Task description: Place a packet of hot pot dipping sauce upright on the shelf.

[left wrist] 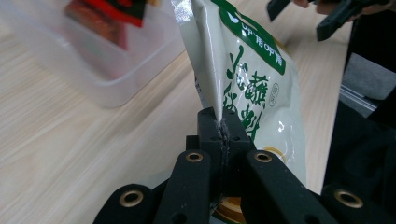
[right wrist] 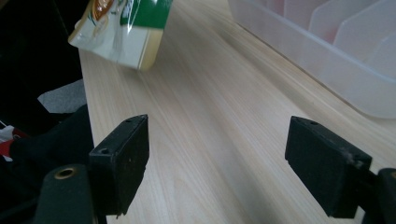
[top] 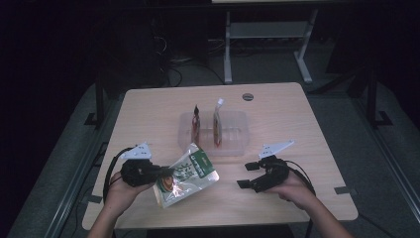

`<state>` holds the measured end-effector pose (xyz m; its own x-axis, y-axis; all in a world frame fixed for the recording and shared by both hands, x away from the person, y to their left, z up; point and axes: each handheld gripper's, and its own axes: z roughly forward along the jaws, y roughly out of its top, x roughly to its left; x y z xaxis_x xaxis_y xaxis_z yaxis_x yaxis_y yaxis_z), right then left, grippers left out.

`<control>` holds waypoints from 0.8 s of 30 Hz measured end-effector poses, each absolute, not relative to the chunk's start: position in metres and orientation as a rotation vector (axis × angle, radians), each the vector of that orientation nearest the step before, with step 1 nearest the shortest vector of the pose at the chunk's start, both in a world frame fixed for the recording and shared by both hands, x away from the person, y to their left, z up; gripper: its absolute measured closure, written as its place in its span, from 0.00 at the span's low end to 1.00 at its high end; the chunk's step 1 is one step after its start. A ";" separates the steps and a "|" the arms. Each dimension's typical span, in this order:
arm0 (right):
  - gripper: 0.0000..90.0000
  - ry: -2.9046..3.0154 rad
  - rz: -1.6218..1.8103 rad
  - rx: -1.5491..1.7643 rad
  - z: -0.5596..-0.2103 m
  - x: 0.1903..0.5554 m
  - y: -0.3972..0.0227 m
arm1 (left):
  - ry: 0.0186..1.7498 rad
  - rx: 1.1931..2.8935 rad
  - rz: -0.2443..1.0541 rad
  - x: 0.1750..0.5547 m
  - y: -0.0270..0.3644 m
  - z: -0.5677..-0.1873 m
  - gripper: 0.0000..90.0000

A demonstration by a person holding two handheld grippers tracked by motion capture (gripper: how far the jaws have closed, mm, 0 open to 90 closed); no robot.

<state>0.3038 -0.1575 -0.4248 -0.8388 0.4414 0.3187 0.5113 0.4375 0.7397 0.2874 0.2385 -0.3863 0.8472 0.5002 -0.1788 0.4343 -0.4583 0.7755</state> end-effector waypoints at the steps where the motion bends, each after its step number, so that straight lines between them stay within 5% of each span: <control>1: 0.23 -2.592 -1.378 -0.864 -0.424 0.304 -0.156 | 0.667 2.122 0.084 0.288 0.234 -0.386 1.00; 24: 0.25 -2.493 -1.406 -0.774 -0.418 0.330 -0.118 | 0.483 2.168 0.082 0.305 0.168 -0.390 1.00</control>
